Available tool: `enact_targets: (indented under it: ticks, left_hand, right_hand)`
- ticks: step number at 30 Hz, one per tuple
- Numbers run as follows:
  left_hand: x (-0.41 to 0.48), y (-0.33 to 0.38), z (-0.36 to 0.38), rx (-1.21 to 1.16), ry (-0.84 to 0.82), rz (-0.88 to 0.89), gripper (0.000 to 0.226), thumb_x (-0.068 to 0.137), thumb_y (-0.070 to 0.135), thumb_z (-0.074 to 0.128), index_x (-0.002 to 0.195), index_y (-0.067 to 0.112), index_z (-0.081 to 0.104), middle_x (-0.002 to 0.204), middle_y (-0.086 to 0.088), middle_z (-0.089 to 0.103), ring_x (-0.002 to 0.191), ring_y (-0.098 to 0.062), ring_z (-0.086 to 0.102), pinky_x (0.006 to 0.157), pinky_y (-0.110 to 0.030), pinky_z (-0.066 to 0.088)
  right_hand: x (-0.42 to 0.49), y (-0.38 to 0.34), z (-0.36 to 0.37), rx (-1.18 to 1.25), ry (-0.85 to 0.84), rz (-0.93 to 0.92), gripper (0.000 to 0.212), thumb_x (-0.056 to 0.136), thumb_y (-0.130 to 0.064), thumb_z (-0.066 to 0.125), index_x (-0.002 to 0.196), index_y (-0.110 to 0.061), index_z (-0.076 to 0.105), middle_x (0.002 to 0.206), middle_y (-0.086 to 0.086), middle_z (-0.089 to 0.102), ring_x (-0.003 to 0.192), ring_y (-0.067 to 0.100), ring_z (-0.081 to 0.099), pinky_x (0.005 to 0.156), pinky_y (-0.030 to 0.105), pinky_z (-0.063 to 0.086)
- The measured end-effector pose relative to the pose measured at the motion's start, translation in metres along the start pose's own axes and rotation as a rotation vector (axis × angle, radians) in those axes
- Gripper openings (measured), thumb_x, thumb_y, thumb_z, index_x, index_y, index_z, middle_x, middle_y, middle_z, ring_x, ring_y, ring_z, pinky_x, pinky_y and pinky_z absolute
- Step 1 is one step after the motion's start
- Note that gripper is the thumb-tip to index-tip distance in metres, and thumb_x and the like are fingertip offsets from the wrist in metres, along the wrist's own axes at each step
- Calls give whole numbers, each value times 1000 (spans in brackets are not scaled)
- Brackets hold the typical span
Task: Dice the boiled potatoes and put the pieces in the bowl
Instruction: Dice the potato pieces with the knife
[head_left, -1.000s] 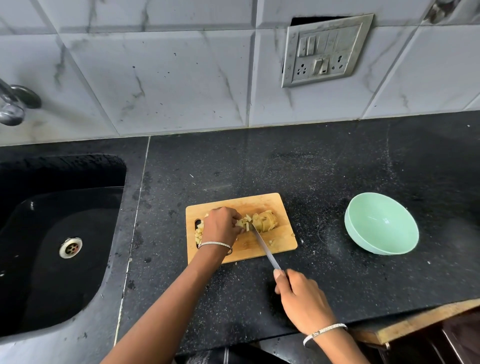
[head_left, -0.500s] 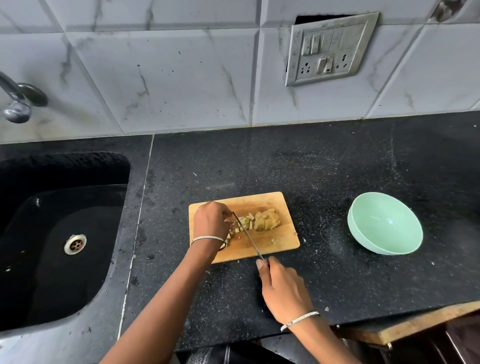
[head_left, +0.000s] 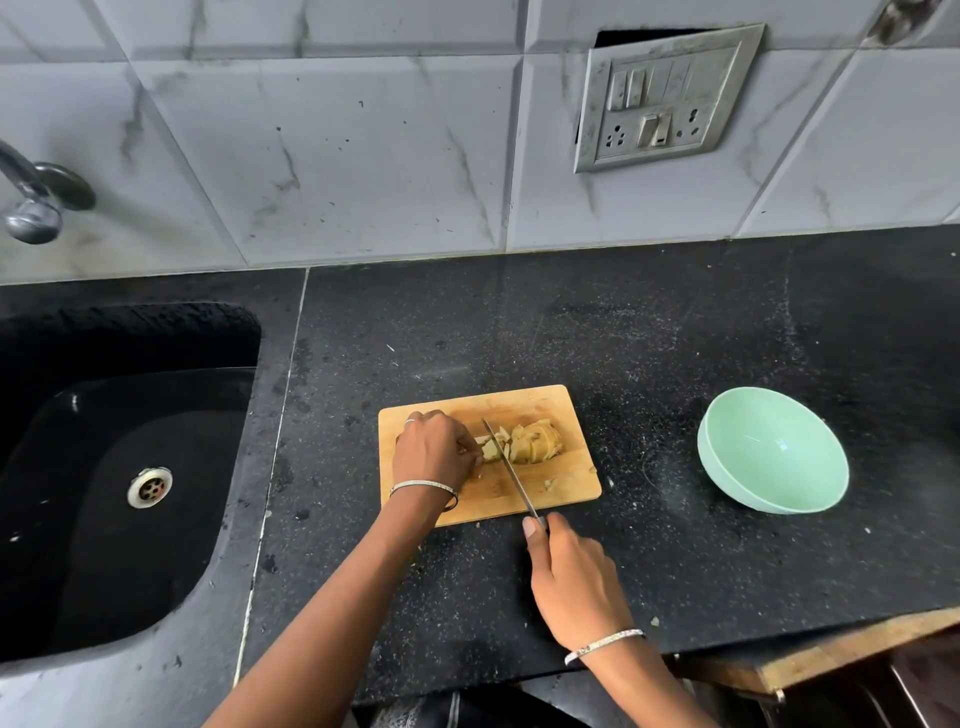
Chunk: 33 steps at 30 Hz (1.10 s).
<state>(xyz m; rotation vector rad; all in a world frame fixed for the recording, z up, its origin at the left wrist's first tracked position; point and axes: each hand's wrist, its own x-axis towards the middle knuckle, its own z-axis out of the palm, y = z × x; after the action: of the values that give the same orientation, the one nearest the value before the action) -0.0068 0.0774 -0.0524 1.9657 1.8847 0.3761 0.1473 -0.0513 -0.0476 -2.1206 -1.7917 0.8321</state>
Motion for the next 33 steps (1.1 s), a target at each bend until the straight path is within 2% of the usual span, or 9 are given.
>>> enact_targets:
  ticks: [5,11,16,19,22,26,30,33]
  left_hand:
    - [-3,-1,1,12,40,24,6,79,30,76,84,27,76,86,2,69,92,-23,53,71,-31,43]
    - [-4,7,2,-45,13,101,38,69,28,83,104,27,69,89,8,70,91,-19,55,75,-31,44]
    - [-4,9,5,-53,12,80,32,73,27,81,104,27,72,88,8,73,90,-17,57,77,-32,49]
    - [-4,6,5,-61,23,70,32,74,28,81,105,27,73,90,8,73,91,-17,57,75,-28,45]
    - [-5,6,4,-60,28,70,33,73,28,82,104,26,74,95,6,71,92,-17,56,71,-25,37]
    - [-6,7,4,-80,67,68,33,72,25,83,103,26,75,99,1,65,92,-18,56,70,-24,35]
    - [-9,7,7,-52,54,115,31,76,23,78,107,27,74,97,2,69,93,-21,55,75,-29,41]
    - [-10,7,10,-33,63,111,30,76,23,78,105,25,74,95,1,71,92,-23,58,77,-33,46]
  right_hand:
    - [6,0,-6,-49,46,43,34,104,-46,23,105,-23,48,93,6,67,91,33,66,63,39,38]
    - [11,0,-2,-45,-45,66,33,104,-43,25,101,-21,49,96,7,66,95,34,64,68,40,42]
    - [18,2,-7,104,-164,72,40,104,-43,29,97,-18,59,95,1,68,94,27,63,77,38,46]
    - [18,4,-11,116,-154,61,40,105,-42,30,96,-18,61,94,-1,69,94,24,62,81,38,47]
    - [17,7,-11,78,-93,51,39,104,-43,27,99,-21,58,94,0,69,93,26,64,76,38,46]
    - [16,10,-7,42,-70,57,37,104,-45,26,97,-23,55,91,3,67,92,30,64,69,37,41]
    - [14,8,-2,45,-81,30,38,104,-44,25,98,-22,55,92,2,67,91,28,64,71,38,44]
    - [12,6,0,57,-79,23,39,104,-43,25,99,-21,56,93,2,67,90,27,64,68,36,39]
